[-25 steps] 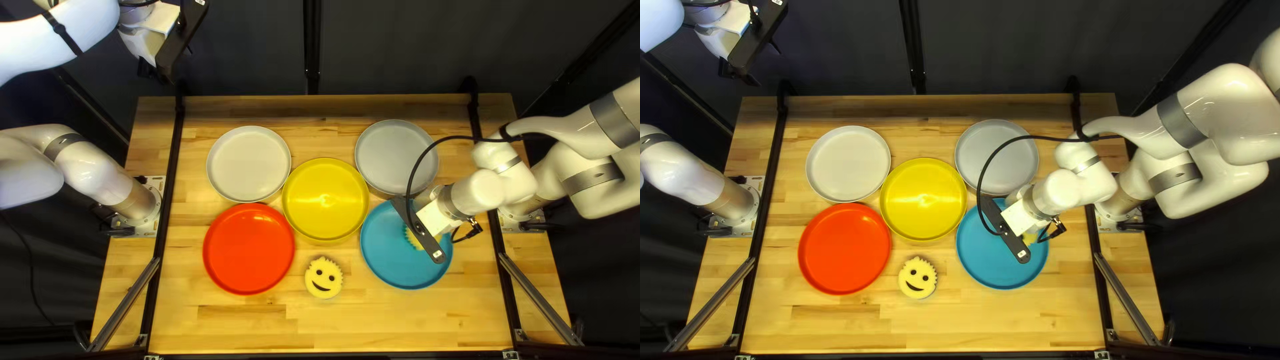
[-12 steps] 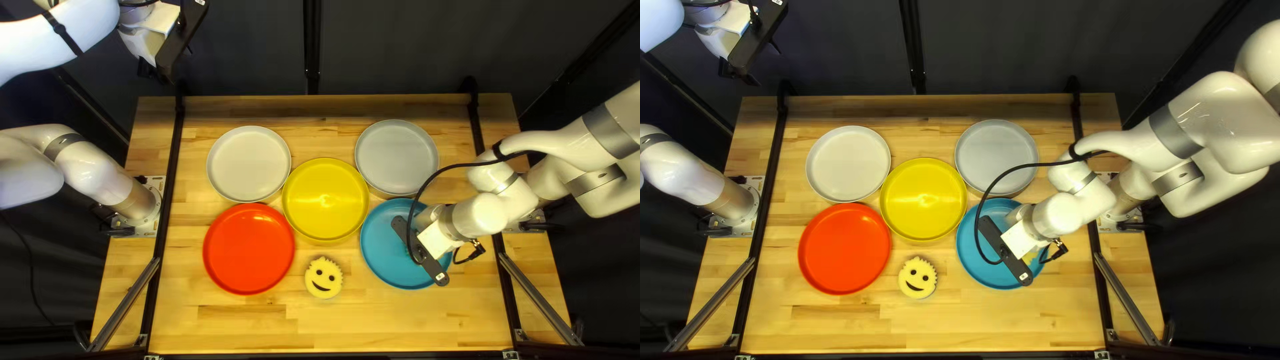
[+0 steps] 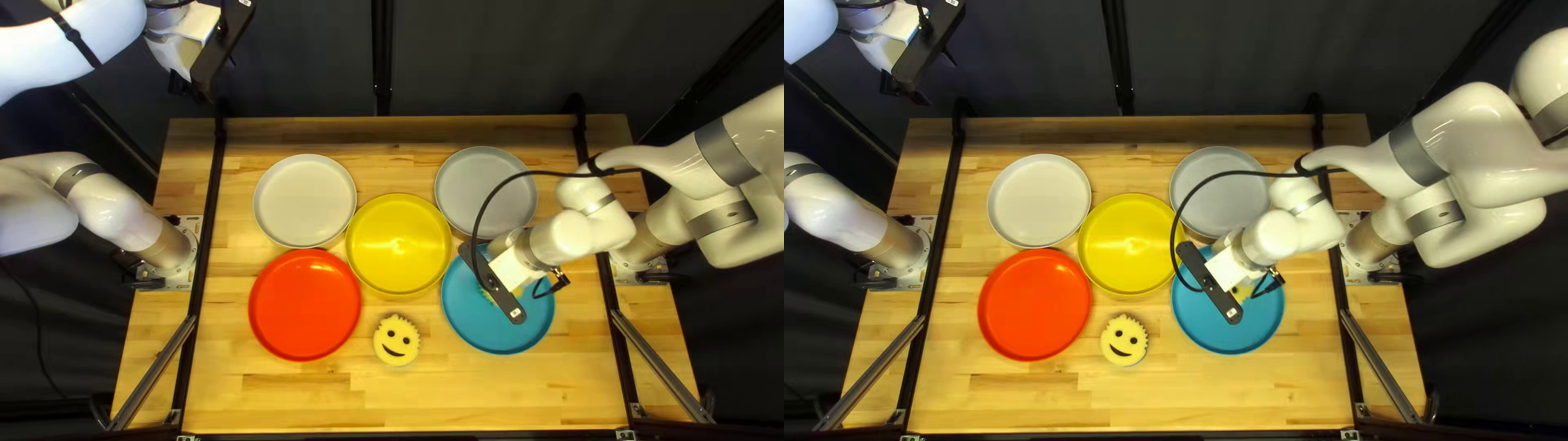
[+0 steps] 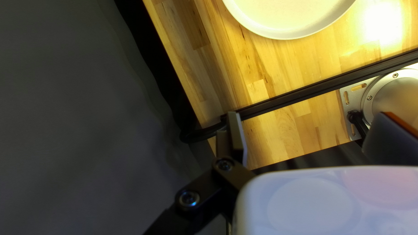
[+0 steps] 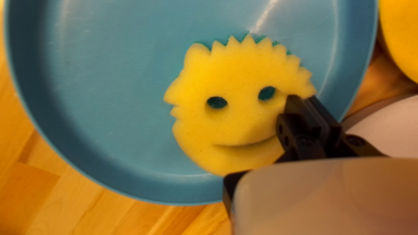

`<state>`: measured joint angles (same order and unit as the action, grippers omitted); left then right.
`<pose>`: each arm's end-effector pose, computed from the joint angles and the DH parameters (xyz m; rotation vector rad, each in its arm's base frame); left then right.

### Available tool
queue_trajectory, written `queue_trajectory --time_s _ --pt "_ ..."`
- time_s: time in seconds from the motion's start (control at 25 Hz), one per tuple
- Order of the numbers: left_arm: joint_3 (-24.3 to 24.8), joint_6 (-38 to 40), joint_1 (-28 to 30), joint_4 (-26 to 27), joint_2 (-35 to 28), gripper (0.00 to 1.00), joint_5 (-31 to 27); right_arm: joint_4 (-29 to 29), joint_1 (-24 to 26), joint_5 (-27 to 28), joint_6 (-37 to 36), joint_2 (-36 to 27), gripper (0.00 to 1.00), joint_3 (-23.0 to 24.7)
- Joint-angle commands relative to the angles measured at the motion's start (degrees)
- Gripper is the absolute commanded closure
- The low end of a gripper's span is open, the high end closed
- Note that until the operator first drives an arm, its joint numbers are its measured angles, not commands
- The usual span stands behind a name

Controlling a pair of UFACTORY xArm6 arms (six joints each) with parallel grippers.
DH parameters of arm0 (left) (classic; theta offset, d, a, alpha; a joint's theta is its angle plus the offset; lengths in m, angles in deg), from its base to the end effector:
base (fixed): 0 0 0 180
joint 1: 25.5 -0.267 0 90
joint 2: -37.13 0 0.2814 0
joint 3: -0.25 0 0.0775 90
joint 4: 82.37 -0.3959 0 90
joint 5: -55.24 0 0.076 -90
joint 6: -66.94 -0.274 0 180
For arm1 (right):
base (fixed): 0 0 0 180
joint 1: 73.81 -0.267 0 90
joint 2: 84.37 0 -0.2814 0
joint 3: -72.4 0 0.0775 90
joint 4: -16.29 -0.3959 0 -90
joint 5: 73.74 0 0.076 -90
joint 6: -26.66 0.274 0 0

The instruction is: Pick up sponge and scrub the plate

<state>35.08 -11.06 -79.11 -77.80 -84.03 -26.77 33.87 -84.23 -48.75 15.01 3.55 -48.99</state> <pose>0.2249 0.2702 0.2931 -3.0339 0.6428 -0.1603 0.3863 0.0566 0.0021 2.8246 0.9583 0.2167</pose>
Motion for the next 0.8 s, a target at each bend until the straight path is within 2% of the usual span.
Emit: queue_trajectory --time_s 0.04,0.28,0.4,0.64,0.8 --pt "0.00 0.00 0.00 0.00 0.00 0.00 0.00 -0.01 0.57 -0.32 -0.59 1.58 1.00 -1.59" --pt "0.00 0.00 0.00 0.00 0.00 0.00 0.00 -0.61 -1.71 -0.23 -0.34 4.73 1.00 -4.25" --pt "0.00 0.00 0.00 0.00 0.00 0.00 0.00 -4.02 -3.04 1.24 -1.68 5.95 1.00 -6.03" --pt "0.00 0.00 0.00 0.00 0.00 0.00 0.00 -15.55 -5.94 8.55 -5.07 9.56 1.00 -12.09" --pt "0.00 0.00 0.00 0.00 0.00 0.00 0.00 -18.55 -6.98 10.74 -4.89 10.53 1.00 -13.21"
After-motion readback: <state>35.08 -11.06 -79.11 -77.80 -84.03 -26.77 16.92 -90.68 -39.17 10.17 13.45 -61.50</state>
